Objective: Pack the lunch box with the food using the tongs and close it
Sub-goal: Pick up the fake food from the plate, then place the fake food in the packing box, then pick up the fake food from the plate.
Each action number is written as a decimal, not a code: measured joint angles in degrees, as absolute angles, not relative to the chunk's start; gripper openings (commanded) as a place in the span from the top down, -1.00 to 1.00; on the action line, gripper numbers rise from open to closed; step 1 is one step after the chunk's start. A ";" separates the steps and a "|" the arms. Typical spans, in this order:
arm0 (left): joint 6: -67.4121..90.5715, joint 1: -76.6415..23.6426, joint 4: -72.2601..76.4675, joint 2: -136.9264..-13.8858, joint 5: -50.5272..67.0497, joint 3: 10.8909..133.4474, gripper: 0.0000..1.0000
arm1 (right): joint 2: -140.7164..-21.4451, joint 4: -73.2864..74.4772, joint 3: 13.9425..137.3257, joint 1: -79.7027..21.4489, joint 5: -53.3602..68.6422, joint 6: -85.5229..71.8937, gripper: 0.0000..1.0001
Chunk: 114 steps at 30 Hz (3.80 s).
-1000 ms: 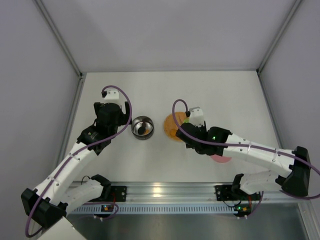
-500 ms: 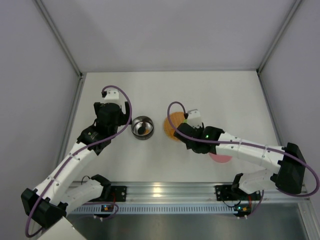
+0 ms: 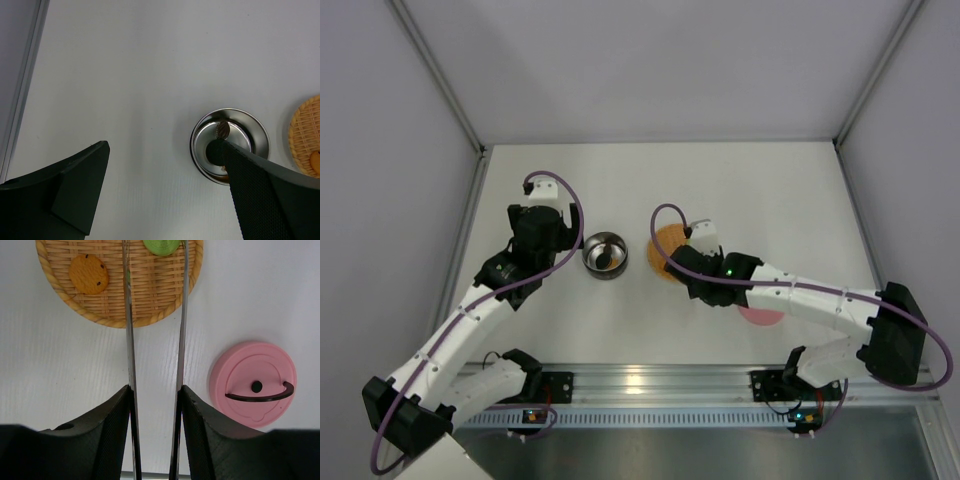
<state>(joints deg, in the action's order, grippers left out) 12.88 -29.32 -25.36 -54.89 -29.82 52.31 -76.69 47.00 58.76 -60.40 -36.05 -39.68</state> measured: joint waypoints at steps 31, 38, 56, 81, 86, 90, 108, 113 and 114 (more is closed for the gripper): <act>12.88 -29.32 -25.36 -54.89 -29.87 52.31 -0.98 | -77.54 46.76 60.40 -58.70 -34.61 -37.36 0.53; 12.88 -29.32 -25.36 -54.89 -29.91 52.31 -0.98 | -76.34 46.48 66.52 -58.72 -32.03 -35.44 0.57; 12.86 -29.32 -25.43 -54.89 -30.92 52.31 -0.98 | -87.90 44.97 82.87 -68.53 -25.87 -32.97 0.50; 12.84 -29.32 -25.54 -54.89 -30.92 52.31 -0.98 | -78.72 46.06 76.88 -69.73 -31.90 -35.03 0.06; 12.84 -29.32 -25.56 -54.89 -30.89 52.31 -0.98 | -69.60 47.20 68.99 -69.71 -34.35 -37.87 0.08; 12.84 -29.32 -25.56 -54.89 -30.89 52.31 -0.98 | -67.55 47.64 63.35 -69.69 -34.79 -39.94 0.10; 12.84 -29.32 -25.63 -54.89 -30.85 52.31 -0.98 | -69.10 45.76 55.11 -69.21 -32.62 -42.22 0.18; 12.84 -29.32 -25.63 -54.89 -30.85 52.31 -0.98 | -70.43 44.86 55.09 -69.10 -31.90 -42.22 0.19; 12.84 -29.32 -25.63 -54.89 -30.85 52.31 -0.98 | -70.61 44.77 55.09 -69.04 -31.77 -42.19 0.19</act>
